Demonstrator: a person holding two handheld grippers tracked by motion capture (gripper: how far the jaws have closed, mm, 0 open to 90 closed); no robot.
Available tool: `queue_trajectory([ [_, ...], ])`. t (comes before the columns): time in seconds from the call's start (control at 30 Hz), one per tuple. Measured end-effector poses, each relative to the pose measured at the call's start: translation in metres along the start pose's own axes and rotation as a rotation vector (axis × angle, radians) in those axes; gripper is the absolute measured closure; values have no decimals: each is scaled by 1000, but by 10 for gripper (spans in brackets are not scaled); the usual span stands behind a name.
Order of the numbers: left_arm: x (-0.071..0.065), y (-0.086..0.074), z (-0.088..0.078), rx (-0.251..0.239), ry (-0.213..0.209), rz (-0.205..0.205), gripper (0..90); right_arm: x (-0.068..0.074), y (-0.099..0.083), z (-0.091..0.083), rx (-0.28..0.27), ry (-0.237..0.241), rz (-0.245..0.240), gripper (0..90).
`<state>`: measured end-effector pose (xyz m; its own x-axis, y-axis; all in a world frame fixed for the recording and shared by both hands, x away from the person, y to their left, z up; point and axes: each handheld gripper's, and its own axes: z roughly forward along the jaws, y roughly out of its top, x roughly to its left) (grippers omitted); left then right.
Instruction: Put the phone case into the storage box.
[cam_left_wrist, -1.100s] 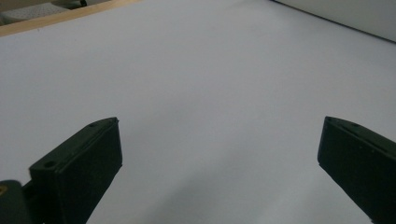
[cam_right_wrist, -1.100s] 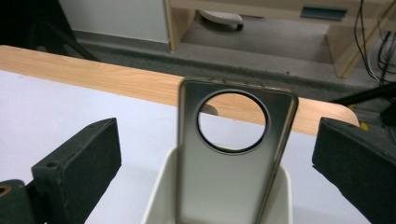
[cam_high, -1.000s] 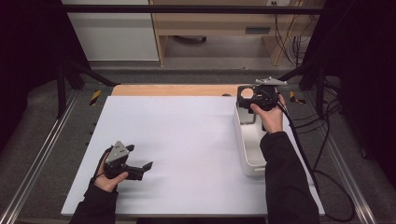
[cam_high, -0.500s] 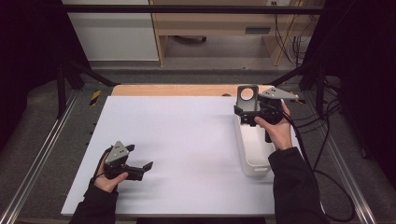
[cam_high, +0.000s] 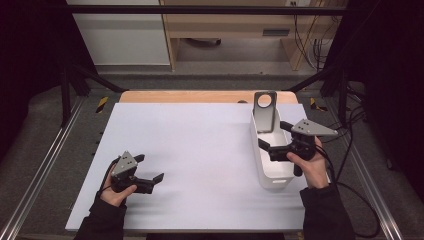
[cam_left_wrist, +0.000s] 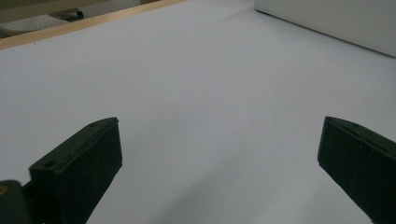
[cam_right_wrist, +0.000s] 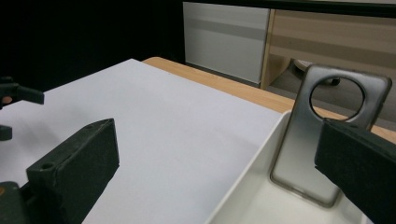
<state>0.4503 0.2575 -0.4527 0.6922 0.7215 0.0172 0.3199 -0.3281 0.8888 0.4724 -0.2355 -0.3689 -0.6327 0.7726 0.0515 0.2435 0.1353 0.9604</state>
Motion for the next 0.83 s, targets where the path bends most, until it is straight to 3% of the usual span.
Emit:
queue_trajectory([
  [0.43, -1, 1, 0, -8, -8, 3, 0, -10, -50, -29, 37, 28, 7, 3],
  [0.83, -3, 3, -2, -27, -16, 7, 0, -18, -68, -37, 68, 20, 7, 2],
])
